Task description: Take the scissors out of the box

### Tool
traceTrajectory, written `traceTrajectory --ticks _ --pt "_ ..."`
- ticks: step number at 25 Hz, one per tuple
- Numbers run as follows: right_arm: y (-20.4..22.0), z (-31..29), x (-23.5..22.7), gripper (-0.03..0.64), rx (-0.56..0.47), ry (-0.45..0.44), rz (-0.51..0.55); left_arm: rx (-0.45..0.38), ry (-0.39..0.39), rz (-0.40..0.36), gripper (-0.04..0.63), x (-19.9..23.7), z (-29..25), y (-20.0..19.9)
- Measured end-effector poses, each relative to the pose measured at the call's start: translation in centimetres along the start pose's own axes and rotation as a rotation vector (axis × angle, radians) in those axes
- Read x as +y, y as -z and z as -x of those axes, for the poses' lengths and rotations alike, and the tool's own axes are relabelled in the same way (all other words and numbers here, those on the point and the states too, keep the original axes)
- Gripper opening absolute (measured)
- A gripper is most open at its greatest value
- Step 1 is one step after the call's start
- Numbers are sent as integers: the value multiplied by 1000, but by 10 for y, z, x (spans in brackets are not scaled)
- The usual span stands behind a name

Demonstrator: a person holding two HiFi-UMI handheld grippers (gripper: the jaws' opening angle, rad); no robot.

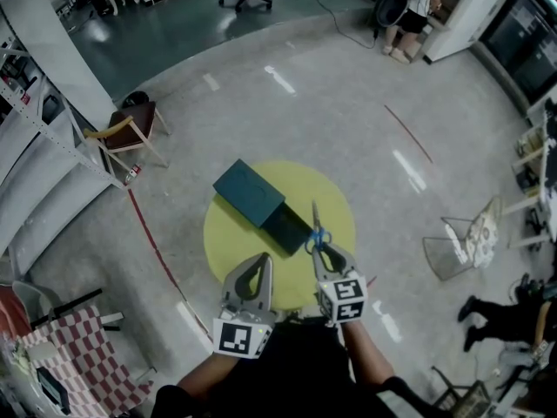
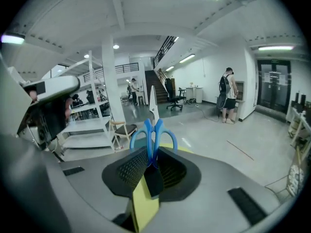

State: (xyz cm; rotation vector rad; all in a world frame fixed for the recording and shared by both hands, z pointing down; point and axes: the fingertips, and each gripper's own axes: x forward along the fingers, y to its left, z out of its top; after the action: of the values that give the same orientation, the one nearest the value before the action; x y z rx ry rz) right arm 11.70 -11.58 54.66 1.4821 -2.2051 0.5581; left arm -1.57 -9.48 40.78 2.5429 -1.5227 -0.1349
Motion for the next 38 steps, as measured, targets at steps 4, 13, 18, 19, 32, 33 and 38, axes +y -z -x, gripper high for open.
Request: traceTrajectory --ticks 4,13,18,19,32,33,38 --pt "-20 26 9 67 -117 5 18 6 -1 -5 -2 1 3 0" --pt "-44 83 36 67 -299 -21 18 25 1 -11 -2 2 9 9" --pt "-44 91 41 67 -333 -30 29 18 16 -16 -2 -3 9 11" --pt "-43 91 40 67 -331 -29 28 18 17 -16 -2 -4 9 11" --pt "-44 93 47 67 -337 -46 26 22 9 -7 -2 -7 10 12" --pt "-44 93 47 67 -338 -49 27 23 10 -8 -2 -7 10 13" --pt "-40 93 48 67 -326 -53 34 20 11 -7 -2 -8 11 13"
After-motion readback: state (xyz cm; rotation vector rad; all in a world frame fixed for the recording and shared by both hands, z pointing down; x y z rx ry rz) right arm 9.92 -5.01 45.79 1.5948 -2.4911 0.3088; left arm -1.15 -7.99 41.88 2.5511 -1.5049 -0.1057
